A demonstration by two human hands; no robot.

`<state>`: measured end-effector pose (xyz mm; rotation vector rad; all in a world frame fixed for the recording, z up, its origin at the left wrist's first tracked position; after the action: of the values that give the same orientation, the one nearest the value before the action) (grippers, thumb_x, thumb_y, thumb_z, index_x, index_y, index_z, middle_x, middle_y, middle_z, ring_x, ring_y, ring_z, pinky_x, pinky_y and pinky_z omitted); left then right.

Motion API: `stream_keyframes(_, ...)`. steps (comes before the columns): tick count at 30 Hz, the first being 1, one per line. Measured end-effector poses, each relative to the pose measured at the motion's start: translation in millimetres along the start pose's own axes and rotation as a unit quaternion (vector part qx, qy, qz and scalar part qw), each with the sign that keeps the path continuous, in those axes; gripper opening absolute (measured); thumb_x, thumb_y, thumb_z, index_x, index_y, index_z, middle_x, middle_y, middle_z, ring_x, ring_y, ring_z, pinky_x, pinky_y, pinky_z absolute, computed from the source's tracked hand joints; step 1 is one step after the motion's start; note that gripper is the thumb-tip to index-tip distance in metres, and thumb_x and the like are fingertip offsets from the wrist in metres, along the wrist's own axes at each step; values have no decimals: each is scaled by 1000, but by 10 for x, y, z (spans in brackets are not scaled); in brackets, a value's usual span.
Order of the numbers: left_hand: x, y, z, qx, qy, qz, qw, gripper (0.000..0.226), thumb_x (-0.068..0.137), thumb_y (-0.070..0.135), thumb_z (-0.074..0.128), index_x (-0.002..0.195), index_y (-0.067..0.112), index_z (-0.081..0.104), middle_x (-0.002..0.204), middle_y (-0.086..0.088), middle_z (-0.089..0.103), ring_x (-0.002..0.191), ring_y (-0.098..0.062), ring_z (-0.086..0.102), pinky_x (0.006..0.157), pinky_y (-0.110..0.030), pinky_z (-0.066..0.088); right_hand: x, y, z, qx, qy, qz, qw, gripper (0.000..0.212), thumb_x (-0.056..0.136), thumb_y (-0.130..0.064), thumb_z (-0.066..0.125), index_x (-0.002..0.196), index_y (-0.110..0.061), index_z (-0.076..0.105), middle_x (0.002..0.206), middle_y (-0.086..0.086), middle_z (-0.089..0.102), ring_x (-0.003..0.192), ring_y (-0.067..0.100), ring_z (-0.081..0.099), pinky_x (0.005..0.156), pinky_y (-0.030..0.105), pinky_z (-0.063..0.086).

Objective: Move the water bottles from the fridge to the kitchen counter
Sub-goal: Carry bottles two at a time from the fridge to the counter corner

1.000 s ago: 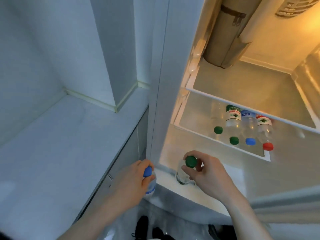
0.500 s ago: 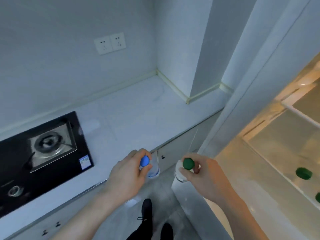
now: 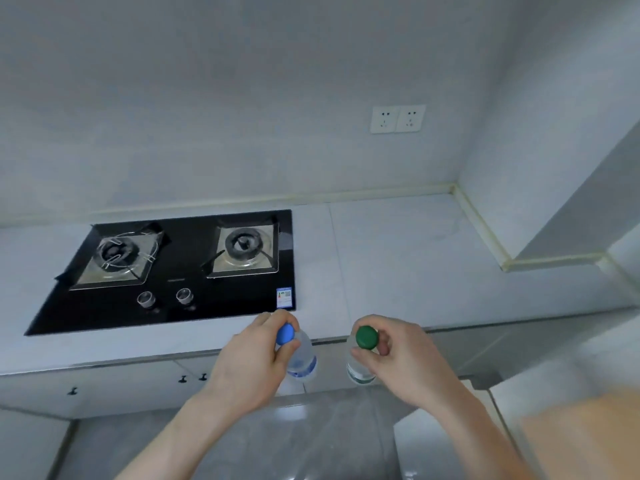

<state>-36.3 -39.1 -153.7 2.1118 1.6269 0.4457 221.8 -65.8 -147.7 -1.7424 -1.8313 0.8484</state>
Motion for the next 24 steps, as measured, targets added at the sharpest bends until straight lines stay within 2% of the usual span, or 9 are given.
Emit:
stream_keyframes(5, -227, -602, -435, -19, 36, -35, 999, 15, 97, 42, 57, 99, 46, 44, 89, 17, 55, 74, -8, 55, 64, -28, 45, 329, -651, 434, -23, -35, -37, 998, 16, 87, -43, 75, 100, -46, 66, 74, -8, 57, 65, 11, 53, 65, 31, 51)
stream_keyframes(11, -590, -1424, -974, -28, 68, -69, 995, 16, 97, 41, 58, 99, 46, 43, 92, 19, 54, 80, -8, 55, 68, -25, 43, 634, -1472, 1098, -34, -61, -70, 995, 22, 87, -40, 79, 101, -52, 66, 67, -10, 55, 67, 11, 62, 75, 35, 56)
stream_keyframes(17, -1064, -2366, -1542, -25, 97, -114, 988, 12, 98, 42, 56, 100, 42, 45, 96, 17, 57, 83, -7, 55, 73, -29, 50, 856, -2356, 1912, -24, -103, -115, 988, 22, 89, -39, 76, 108, -45, 68, 69, -17, 54, 73, 19, 65, 79, 44, 62)
stream_keyframes(22, -1520, -3004, -1912, -19, 122, -176, 977, 9, 99, 43, 54, 100, 42, 45, 96, 16, 55, 79, -7, 56, 63, -19, 39, 955, -3016, 2555, -29, -139, -153, 978, 21, 90, -38, 75, 108, -44, 68, 69, -8, 53, 69, 17, 63, 79, 45, 61)
stream_keyframes(24, -1697, -3203, -2055, -17, 138, -199, 970, 9, 99, 44, 54, 99, 42, 45, 95, 16, 56, 79, -9, 56, 64, -21, 42, 993, -3277, 2778, -34, -163, -170, 971, 21, 90, -40, 75, 109, -45, 67, 71, -4, 56, 73, 17, 67, 78, 45, 61)
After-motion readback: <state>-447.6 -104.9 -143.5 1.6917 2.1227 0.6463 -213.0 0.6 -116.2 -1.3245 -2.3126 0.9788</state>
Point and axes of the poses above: each hand's wrist, its own x-axis towards the middle knuckle, its own z-axis out of the palm, y = z × x, the point moved 1 cm from there along x, towards the middle knuckle
